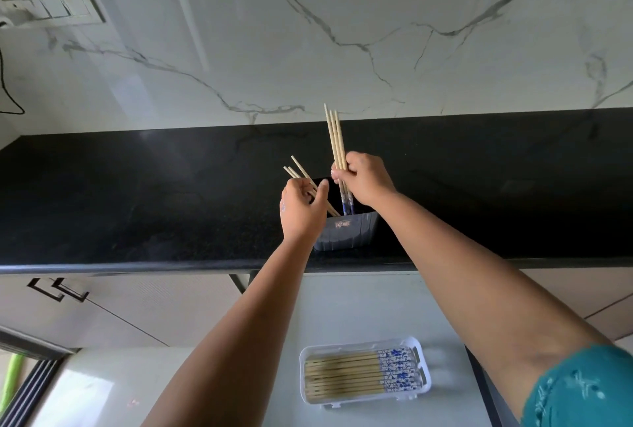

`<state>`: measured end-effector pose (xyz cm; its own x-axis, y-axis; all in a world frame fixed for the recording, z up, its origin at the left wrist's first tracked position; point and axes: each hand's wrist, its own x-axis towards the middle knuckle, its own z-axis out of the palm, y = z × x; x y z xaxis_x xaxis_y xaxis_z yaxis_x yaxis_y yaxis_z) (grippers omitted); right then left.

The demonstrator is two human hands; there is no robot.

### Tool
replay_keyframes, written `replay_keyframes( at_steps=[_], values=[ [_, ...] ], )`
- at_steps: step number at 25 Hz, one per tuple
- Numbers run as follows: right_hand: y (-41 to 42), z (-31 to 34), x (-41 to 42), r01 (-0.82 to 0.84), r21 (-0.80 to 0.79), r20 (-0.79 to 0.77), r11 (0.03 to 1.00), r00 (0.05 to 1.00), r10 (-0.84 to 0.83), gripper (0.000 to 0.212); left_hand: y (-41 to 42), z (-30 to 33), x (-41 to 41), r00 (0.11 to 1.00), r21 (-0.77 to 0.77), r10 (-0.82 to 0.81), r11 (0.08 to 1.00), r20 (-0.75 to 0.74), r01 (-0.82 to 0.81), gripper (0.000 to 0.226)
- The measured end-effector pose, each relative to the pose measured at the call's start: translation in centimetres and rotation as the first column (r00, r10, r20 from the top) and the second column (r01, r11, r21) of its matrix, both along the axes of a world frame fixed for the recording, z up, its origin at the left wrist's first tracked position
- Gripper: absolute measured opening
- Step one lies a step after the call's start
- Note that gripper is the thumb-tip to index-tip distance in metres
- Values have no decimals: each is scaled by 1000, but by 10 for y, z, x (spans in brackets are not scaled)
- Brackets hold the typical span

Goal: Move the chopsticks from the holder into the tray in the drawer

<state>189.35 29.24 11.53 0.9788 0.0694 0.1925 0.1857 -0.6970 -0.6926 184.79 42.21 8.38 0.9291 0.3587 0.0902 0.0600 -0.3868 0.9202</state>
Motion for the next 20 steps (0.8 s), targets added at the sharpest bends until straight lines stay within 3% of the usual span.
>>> replay_keyframes(
  at_steps=[3,4,6,7,8,10,12,14,16,20],
  values=[
    [3,23,-53,75,78,283,994,954,-94,15,-19,31,-39,983,-216,-99,968,157,131,62],
    [2,21,-76,116,15,395,993,912,-112,14,-25,35,-55,963,-285,-130,938,236,196,60],
    [0,-2,-123,190,-202,594,961,804,-34,11,-34,29,-88,922,-419,-141,858,360,295,36],
    [-1,-20,-144,162,-267,597,950,802,31,16,-37,19,-102,924,-520,-123,795,363,311,23],
    [-4,-40,-162,107,-309,544,945,835,83,23,-38,7,-114,946,-643,-105,711,306,286,14],
    [-14,-84,-187,55,-414,418,908,898,136,34,-34,-26,-132,997,-824,-71,565,7,46,14],
    [-27,-125,-205,-20,-559,203,829,966,160,37,-21,-63,-146,955,-882,-76,412,-285,-230,17],
    [-44,-158,-221,-142,-610,-60,780,989,133,25,-5,-100,-159,887,-865,-137,331,-441,-378,19],
    [-59,-187,-234,-257,-584,-256,770,958,125,13,8,-133,-170,823,-815,-177,355,-540,-458,19],
    [-85,-216,-239,-368,-585,-378,722,912,159,30,39,-174,-179,761,-671,-55,517,-647,-532,18]
  ],
)
